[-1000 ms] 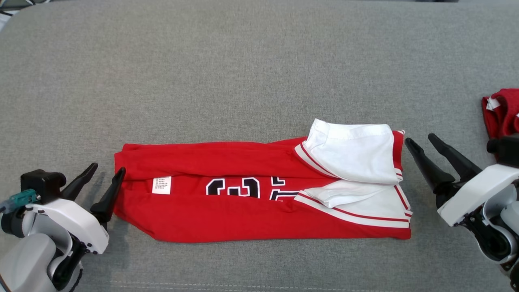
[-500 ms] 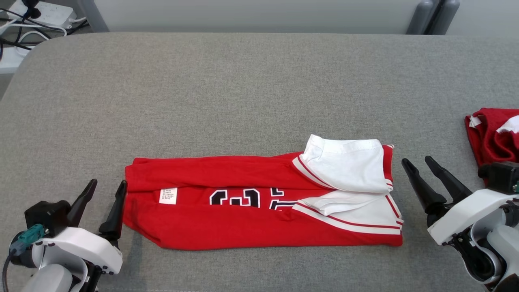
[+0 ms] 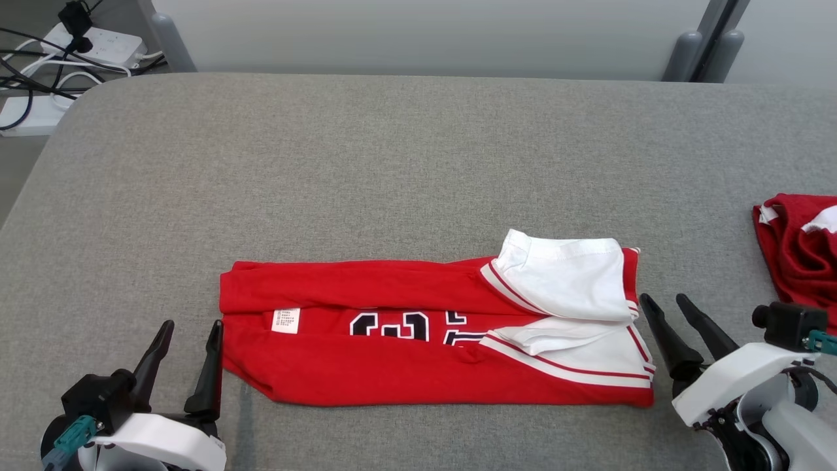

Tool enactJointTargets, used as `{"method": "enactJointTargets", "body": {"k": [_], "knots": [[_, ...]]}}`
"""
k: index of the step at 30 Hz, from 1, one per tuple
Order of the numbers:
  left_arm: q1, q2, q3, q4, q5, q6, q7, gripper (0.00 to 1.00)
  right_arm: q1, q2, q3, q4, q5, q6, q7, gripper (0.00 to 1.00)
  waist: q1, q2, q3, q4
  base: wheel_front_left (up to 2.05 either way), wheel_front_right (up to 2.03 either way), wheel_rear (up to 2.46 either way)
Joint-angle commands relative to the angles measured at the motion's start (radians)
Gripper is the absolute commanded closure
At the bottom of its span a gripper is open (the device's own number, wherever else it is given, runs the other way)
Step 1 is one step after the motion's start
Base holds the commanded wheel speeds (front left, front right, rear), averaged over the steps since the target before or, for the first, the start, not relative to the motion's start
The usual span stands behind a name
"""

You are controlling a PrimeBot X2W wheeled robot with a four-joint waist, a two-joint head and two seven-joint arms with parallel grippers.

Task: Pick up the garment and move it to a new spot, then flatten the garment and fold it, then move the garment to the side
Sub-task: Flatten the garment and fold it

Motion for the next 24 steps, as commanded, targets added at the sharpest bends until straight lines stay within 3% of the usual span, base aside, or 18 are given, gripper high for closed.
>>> {"method": "enactJointTargets", "body": {"k": [1,11,23,24], "knots": [[-0.014,0.019,0.048,-0.026,0.015,-0.009,-0.006,0.0,0.021,-0.007,0.001,-0.002,0.015,0.001,-0.012,0.0,0.0,0.0,0.001,0.005,0.0,0.0,0.0],[-0.006,-0.038,0.09,-0.051,0.089,-0.051,-0.006,0.0,0.001,0.041,0.014,0.089,0.105,0.001,0.026,0.0,0.0,0.0,0.039,0.045,0.0,0.0,0.0],[-0.03,-0.076,0.137,-0.038,0.134,-0.101,-0.006,0.0,-0.043,0.08,0.064,0.113,0.218,0.001,0.074,0.0,0.0,0.0,0.067,0.076,0.0,0.0,0.0],[-0.031,-0.079,0.141,-0.037,0.138,-0.105,-0.006,0.0,-0.044,0.079,0.066,0.11,0.228,0.001,0.075,0.16,0.0,0.0,0.068,0.077,0.0,0.0,0.0]]}}
